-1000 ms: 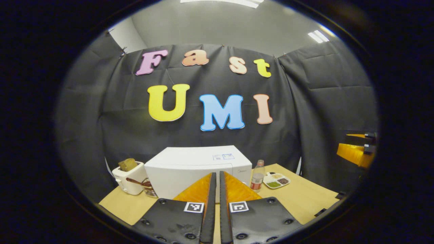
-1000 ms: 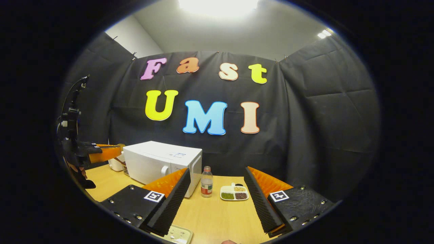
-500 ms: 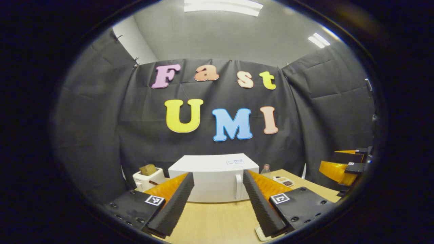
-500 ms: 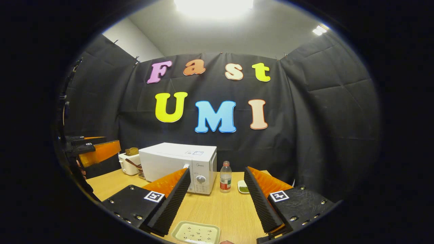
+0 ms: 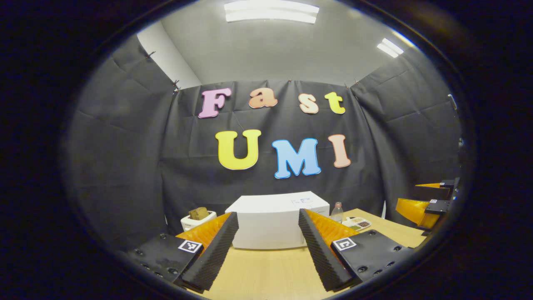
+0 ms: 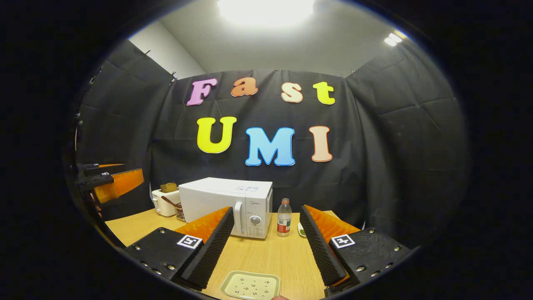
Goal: Open the microwave oven with the left hand, put the food in, and close the microwave oven.
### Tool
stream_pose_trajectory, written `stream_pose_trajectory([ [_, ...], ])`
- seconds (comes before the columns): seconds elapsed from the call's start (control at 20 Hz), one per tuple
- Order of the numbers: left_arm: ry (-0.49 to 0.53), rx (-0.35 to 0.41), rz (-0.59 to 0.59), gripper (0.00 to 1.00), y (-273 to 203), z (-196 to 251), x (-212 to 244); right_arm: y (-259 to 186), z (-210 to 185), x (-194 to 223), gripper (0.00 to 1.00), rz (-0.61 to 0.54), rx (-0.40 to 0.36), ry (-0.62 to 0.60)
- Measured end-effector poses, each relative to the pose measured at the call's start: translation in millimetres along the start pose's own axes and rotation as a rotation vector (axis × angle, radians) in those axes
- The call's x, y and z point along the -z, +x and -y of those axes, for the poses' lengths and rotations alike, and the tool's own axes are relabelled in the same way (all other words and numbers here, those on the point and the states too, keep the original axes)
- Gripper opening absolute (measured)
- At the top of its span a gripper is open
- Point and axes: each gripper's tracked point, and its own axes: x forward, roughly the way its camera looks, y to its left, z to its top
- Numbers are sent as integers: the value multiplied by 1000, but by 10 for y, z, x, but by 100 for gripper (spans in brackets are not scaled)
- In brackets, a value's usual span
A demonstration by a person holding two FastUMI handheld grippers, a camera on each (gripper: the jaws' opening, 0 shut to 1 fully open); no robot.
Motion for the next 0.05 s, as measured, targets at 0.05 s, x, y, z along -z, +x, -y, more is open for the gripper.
stream_pose_trajectory([
  [0.05, 3, 3, 1, 97, -17, 1, 0, -13, -10, -8, 97, 2, -1, 0],
])
